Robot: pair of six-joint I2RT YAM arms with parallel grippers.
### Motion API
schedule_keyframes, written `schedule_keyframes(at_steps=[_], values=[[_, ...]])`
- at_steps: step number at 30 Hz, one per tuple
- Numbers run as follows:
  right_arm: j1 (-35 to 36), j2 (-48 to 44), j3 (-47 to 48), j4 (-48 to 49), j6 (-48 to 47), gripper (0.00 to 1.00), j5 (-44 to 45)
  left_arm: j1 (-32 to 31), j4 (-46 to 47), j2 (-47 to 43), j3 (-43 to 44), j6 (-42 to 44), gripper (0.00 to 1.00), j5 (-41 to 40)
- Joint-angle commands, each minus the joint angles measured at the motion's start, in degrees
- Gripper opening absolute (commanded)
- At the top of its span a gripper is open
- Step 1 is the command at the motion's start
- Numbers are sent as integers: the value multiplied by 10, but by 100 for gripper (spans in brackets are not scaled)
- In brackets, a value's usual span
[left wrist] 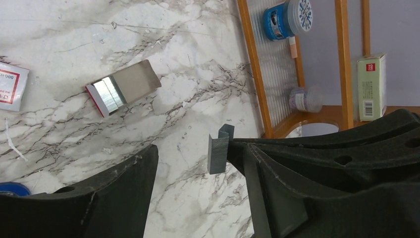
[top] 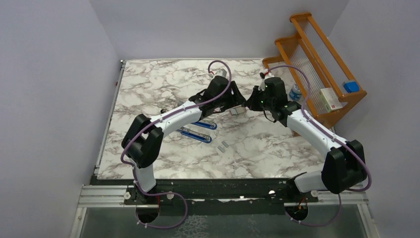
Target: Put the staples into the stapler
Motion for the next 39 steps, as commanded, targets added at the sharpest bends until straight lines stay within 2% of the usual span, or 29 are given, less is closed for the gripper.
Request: schedule_keyframes(at_steps=[1,9,19,39], values=[[2,-4,9,18,5,1,-4,-2,4,7,20,0,66,13],[3,-5,12,18,3,1,-5,-2,8,17,21,-5,58,23],[3,-4,12,18,3,1,-9,-2,16,22,26,-10,56,30],[3,-2,13,20,3,1,-13,-4,33,28,30,-10,39,55]])
